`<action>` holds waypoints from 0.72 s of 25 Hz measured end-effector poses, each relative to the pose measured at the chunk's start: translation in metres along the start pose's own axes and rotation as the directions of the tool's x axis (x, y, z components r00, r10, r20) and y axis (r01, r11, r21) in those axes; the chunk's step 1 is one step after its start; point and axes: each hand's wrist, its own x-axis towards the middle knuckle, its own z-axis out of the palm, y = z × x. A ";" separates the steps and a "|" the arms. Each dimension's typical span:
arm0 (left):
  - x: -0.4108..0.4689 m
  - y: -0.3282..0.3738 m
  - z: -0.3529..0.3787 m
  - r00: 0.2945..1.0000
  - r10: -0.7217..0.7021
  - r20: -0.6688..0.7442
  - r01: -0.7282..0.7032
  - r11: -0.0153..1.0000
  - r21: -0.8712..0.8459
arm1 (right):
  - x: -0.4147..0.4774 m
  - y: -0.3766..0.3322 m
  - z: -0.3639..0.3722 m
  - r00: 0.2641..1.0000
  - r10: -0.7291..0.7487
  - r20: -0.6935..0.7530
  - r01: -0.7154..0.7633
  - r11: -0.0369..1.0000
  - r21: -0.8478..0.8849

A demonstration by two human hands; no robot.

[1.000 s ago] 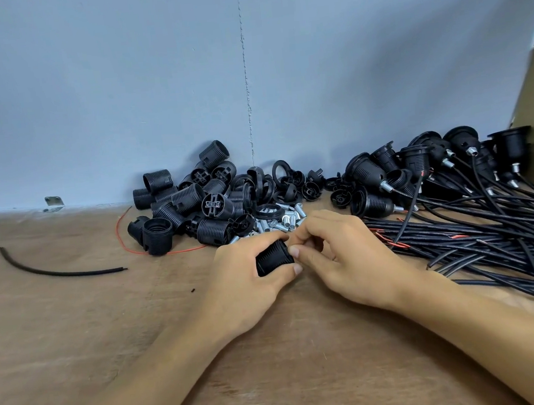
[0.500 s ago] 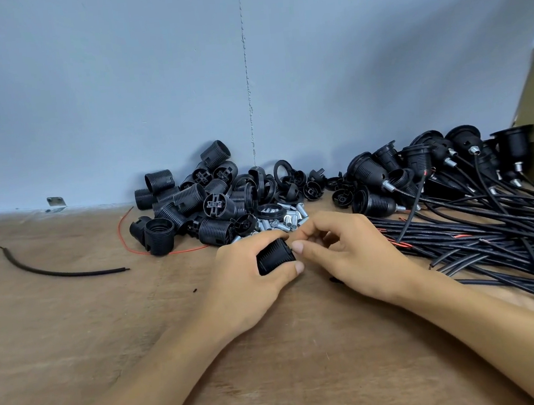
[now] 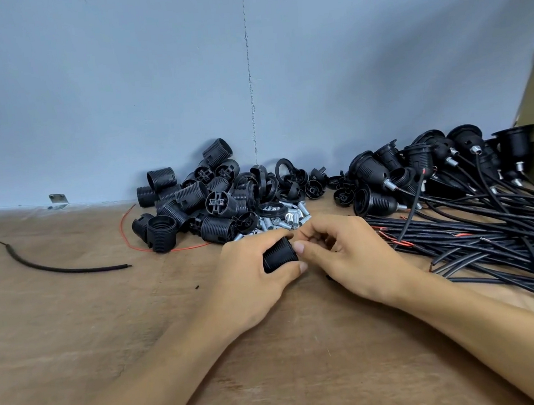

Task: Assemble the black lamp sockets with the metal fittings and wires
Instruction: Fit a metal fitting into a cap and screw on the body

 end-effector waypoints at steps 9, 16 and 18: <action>0.001 -0.003 0.001 0.999 -0.030 -0.023 0.030 0.999 -0.035 | 0.002 0.005 -0.004 1.000 0.002 -0.007 -0.001 0.998 0.060; 0.002 0.000 0.001 1.000 -0.015 -0.008 0.015 1.000 -0.018 | 0.004 0.001 -0.002 0.999 -0.027 -0.019 0.026 0.999 -0.042; 0.003 0.000 0.001 0.999 -0.031 -0.006 0.031 0.999 -0.025 | 0.012 0.002 -0.012 0.999 0.014 0.046 -0.012 0.999 -0.039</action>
